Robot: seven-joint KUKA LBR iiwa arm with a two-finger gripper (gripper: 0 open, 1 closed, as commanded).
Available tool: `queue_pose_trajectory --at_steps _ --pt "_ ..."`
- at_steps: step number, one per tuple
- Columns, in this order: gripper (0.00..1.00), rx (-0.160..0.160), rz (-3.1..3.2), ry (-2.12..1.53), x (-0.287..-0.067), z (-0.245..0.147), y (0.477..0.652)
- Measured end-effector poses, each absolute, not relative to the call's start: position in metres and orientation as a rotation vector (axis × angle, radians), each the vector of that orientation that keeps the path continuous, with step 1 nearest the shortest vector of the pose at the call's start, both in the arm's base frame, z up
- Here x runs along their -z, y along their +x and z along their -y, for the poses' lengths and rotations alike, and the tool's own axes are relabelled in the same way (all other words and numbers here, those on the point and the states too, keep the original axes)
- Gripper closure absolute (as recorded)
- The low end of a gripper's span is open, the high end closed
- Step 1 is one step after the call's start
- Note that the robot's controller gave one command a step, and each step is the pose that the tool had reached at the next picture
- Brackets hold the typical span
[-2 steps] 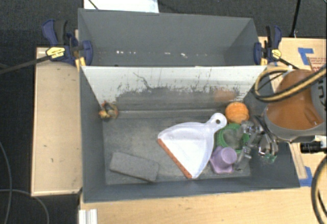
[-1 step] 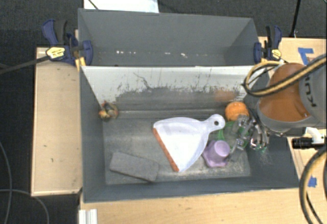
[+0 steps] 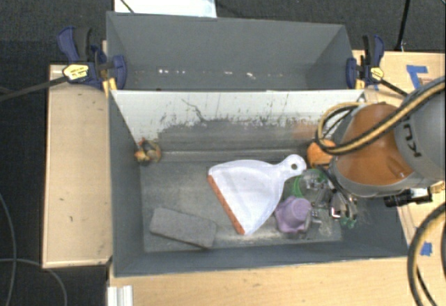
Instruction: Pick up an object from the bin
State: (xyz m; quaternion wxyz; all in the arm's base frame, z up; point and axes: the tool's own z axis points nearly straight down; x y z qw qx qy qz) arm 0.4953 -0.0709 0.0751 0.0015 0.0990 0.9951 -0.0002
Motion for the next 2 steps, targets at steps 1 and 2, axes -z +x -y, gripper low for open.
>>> queue_pose_trajectory --at_steps 1,2 --pt "0.00 0.002 -3.015 0.882 -0.072 0.040 0.506" --pt "1.00 0.000 -3.120 0.284 -0.073 -0.002 0.484"
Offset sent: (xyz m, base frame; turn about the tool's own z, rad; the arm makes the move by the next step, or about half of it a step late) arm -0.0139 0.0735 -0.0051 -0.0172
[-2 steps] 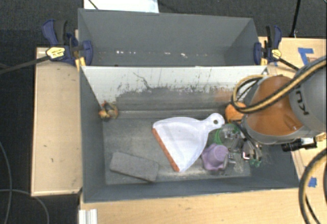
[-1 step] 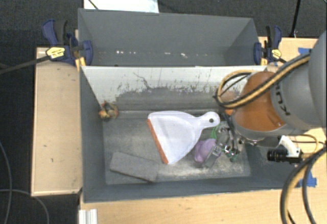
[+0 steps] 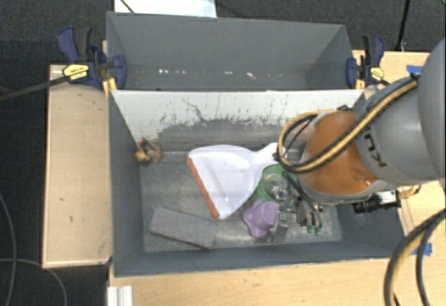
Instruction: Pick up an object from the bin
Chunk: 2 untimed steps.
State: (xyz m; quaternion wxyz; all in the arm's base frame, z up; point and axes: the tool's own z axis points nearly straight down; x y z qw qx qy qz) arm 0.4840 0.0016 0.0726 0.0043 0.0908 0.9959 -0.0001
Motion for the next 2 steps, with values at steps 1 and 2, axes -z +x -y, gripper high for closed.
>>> queue_pose_trajectory --at_steps 1,2 --pt "1.00 0.001 -3.120 0.283 -0.0726 -0.0016 0.4840" --pt "1.00 0.001 -3.123 0.283 -0.0760 -0.0016 0.4833"
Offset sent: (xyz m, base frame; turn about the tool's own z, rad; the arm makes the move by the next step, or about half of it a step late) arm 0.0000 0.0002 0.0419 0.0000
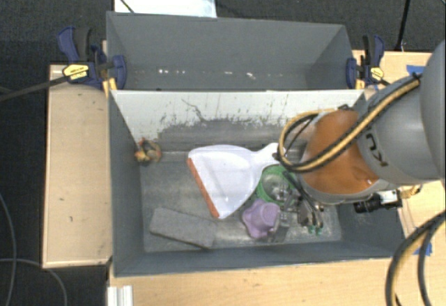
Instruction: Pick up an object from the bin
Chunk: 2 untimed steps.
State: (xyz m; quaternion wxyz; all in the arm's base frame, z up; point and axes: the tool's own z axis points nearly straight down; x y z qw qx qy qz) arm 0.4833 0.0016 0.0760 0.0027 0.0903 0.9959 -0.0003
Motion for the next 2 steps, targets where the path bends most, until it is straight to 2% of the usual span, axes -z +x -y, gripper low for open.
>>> queue_pose_trajectory --at_steps 2 --pt "1.00 0.000 -3.131 0.279 -0.102 -0.002 0.482"
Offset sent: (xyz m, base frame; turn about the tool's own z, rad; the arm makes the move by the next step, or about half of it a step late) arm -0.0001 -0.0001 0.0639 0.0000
